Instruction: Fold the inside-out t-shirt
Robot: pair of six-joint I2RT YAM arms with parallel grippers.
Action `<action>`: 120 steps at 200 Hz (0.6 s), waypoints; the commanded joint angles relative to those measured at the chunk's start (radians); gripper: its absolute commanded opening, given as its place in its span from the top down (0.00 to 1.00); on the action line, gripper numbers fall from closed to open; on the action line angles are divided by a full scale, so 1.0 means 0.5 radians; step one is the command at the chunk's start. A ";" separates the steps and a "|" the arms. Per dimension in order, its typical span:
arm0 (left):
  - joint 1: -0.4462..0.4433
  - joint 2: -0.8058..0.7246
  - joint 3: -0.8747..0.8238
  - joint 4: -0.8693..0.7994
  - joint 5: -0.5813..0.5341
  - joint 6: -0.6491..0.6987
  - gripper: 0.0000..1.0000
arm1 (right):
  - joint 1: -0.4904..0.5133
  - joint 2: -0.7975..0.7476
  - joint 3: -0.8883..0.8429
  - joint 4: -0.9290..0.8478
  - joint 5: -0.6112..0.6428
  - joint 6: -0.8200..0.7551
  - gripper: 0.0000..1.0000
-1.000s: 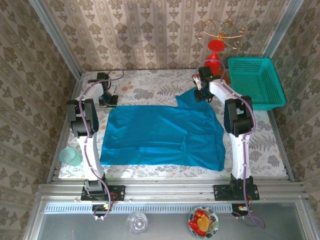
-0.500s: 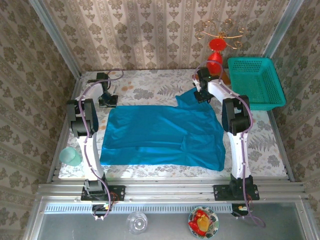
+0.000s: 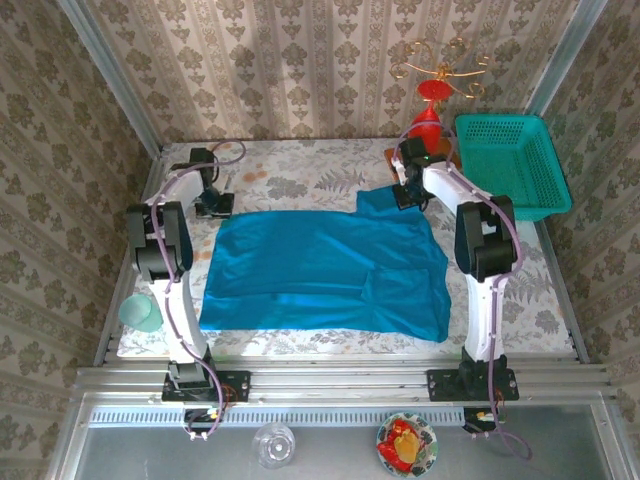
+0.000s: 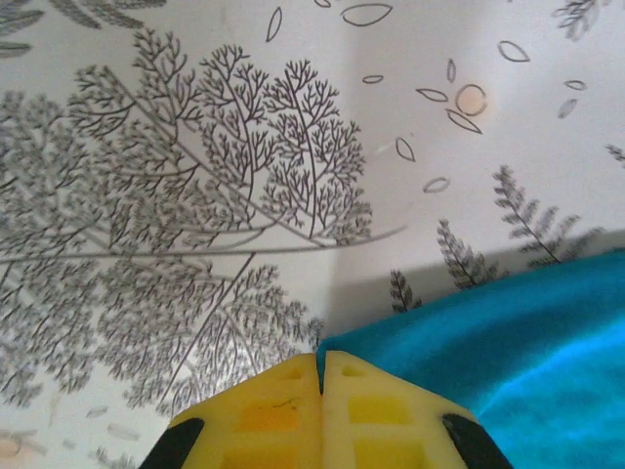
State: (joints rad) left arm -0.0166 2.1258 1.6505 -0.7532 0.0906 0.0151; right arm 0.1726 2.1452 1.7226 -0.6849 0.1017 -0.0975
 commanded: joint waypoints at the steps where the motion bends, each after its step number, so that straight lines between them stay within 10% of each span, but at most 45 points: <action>1: 0.033 -0.192 -0.087 0.053 0.027 -0.056 1.00 | 0.043 -0.231 -0.140 0.026 0.030 0.086 1.00; 120: 0.147 -0.716 -0.627 0.263 0.062 -0.239 1.00 | 0.066 -1.000 -0.753 -0.070 0.088 0.404 1.00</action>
State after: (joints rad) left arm 0.0414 1.8328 1.3697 -0.6487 0.1101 -0.0685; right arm 0.2077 1.7130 1.3876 -0.6647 0.1249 0.0433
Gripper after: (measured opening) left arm 0.064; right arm 0.065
